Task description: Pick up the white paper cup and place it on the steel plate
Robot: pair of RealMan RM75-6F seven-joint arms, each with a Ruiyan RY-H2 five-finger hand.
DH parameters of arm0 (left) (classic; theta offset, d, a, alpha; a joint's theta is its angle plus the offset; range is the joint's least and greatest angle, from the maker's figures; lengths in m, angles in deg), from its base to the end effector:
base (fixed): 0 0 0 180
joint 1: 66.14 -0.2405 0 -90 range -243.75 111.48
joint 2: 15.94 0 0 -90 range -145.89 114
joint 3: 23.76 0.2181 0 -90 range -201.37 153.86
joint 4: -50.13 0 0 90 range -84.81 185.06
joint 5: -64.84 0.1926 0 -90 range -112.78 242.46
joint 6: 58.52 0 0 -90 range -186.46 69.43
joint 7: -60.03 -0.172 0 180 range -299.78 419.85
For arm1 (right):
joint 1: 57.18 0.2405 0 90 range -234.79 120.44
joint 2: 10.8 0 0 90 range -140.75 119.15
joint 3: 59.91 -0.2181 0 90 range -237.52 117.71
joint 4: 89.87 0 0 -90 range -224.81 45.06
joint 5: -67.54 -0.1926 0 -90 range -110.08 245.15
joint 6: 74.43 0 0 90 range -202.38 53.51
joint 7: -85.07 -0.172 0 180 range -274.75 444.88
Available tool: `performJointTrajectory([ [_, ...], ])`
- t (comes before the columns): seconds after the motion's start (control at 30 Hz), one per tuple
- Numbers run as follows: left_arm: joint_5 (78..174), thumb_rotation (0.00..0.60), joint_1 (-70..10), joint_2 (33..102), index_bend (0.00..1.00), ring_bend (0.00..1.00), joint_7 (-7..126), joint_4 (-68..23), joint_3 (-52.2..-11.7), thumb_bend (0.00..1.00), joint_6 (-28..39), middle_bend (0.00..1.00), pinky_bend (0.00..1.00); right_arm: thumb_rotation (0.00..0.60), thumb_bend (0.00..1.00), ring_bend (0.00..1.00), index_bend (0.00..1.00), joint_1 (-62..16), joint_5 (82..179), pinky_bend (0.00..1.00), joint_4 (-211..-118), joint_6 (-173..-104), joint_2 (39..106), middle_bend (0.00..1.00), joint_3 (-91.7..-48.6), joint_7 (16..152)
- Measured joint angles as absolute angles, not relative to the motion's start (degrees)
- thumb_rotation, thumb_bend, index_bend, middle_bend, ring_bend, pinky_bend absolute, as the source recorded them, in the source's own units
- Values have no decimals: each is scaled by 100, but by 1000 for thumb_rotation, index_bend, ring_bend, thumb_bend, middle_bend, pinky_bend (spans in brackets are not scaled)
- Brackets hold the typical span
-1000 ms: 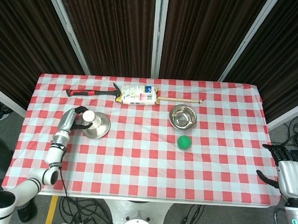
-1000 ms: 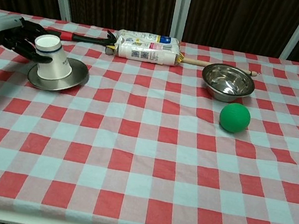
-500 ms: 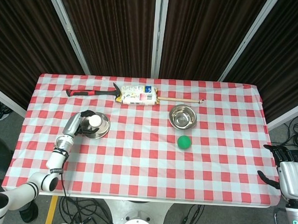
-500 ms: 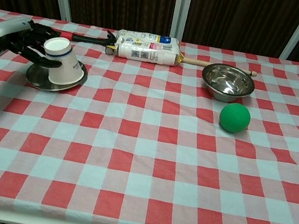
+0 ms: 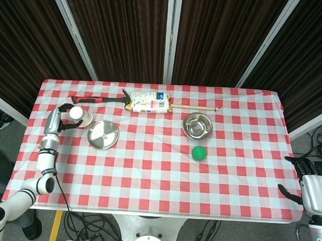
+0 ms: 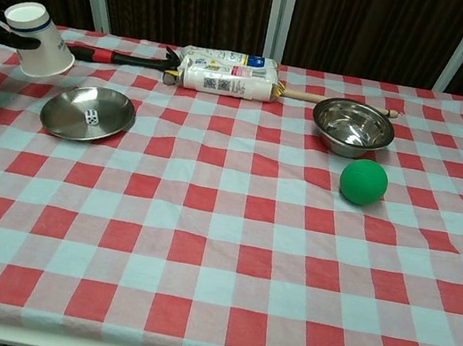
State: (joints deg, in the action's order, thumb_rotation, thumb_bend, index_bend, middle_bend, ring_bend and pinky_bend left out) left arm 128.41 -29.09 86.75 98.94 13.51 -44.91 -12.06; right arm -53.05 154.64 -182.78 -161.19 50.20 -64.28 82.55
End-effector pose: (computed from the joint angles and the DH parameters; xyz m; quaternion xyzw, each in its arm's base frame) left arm -0.2806 0.4061 0.0415 -0.3773 -0.6280 -0.5019 0.4597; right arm -0.2668 -0.2062 0.1803 0.5867 -0.3697 0.4074 0.5942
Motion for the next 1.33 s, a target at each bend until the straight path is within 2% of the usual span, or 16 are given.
performJointTrajectory([
  [0.1, 12646, 600, -2771, 8908, 419, 205, 9808, 1850, -4597, 258, -1532, 398, 203, 600, 71, 178, 236, -5322, 15463, 307, -18290, -16141, 5011, 277, -6424, 8267],
  [0.17, 12618, 600, -2700, 9035, 368, 157, 9746, 2071, -4605, 247, -1691, 334, 178, 600, 71, 178, 237, -5327, 15452, 307, -18293, -16138, 5010, 277, -6424, 8262],
  [0.3, 12661, 600, -2620, 9168, 197, 73, 9759, 2222, -4579, 211, -1906, 151, 136, 600, 71, 178, 238, -5327, 15447, 307, -18299, -16127, 5000, 277, -6422, 8264],
  [0.43, 12808, 600, -2694, 9182, 107, 49, 9823, 2194, -4532, 175, -1490, 94, 117, 600, 77, 178, 238, -5343, 15429, 307, -18286, -16160, 4991, 277, -6441, 8235],
  [0.6, 13110, 600, -3004, 8960, 99, 46, 9798, 1850, -4401, 171, -451, 91, 110, 600, 79, 178, 238, -5333, 15424, 307, -18215, -16143, 4984, 273, -6451, 8134],
  [0.7, 13306, 600, -3320, 8591, 117, 46, 9548, 1398, -4244, 171, 119, 100, 108, 600, 79, 145, 238, -5332, 15393, 295, -18137, -16076, 4963, 246, -6438, 7986],
  [0.87, 13625, 600, -3938, 7786, 158, 47, 8739, 488, -3864, 172, 754, 171, 97, 600, 85, 30, 157, -5341, 15319, 182, -17971, -15855, 4881, 166, -6352, 7619],
  [1.0, 13894, 600, -4551, 7086, 171, 47, 7983, -588, -3490, 171, 1461, 176, 82, 600, 86, 24, 129, -5396, 15408, 169, -17818, -15884, 4911, 154, -6263, 7456],
  [1.33, 14183, 600, -5888, 5809, 171, 47, 6578, -3170, -2607, 172, 2534, 176, 80, 600, 87, 24, 118, -5617, 15918, 155, -17297, -16456, 5147, 154, -6074, 6775],
])
